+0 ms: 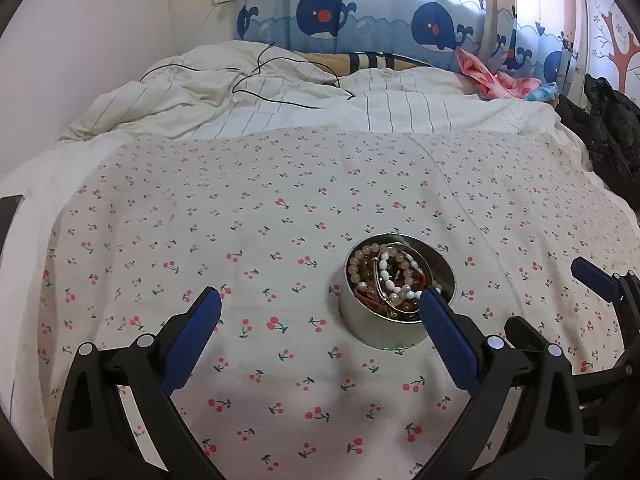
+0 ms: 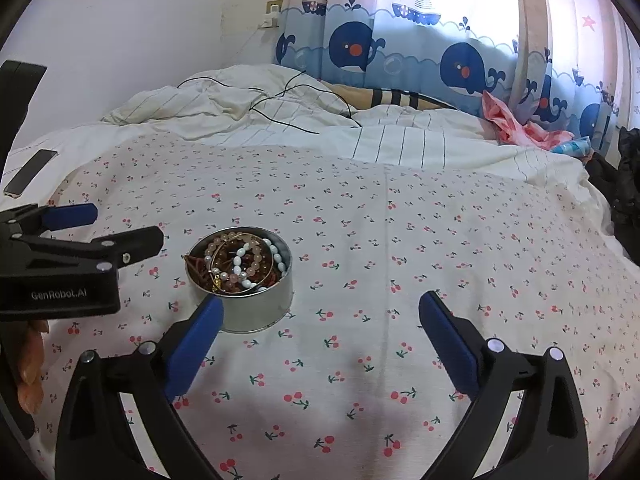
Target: Organize jewelry
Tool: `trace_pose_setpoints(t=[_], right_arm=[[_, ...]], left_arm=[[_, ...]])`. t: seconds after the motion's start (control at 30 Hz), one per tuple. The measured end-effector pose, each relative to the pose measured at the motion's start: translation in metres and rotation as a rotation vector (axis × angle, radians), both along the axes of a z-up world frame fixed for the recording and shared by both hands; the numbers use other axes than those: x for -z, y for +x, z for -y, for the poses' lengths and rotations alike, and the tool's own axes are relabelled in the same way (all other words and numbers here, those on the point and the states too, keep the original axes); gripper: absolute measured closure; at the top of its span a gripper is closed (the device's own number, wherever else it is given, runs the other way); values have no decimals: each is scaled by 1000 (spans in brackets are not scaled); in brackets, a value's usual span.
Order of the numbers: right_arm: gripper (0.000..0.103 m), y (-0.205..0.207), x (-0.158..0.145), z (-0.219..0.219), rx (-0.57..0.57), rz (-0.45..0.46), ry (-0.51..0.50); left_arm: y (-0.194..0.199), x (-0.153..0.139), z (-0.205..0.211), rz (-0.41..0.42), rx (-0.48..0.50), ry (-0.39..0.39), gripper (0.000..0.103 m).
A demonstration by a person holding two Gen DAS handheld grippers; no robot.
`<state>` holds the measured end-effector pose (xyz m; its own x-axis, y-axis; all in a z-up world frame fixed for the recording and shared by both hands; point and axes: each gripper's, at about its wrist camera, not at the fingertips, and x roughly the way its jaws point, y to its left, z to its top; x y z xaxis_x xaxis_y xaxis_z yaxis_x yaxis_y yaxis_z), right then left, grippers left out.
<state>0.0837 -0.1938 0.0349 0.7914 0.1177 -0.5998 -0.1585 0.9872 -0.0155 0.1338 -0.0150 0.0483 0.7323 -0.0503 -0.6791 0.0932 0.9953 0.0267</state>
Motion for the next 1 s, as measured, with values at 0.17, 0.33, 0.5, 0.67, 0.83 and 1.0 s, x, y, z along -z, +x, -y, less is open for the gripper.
trace_pose_setpoints(t=[0.17,0.33,0.5,0.67,0.83,1.0], right_arm=[[9,2,0,2,13,-6,1],[9,4,2,6,27,-20,12],[9,4,3,5,28,-25,13],[9,4,3,4,29,-25,13],[9,3,4,3,27,-29,14],[8,3,3,3,28,-28,16]], left_arm=[[-1,3,2,-5,2,3,8],[0,6,2,-16,0,0,8],[1,9,3,-29,1,-2,8],[1,10,3,-32,0,-7,8],[2,11,3,-35,1,-7,8],[2,12,4,-46,4,-6,8]])
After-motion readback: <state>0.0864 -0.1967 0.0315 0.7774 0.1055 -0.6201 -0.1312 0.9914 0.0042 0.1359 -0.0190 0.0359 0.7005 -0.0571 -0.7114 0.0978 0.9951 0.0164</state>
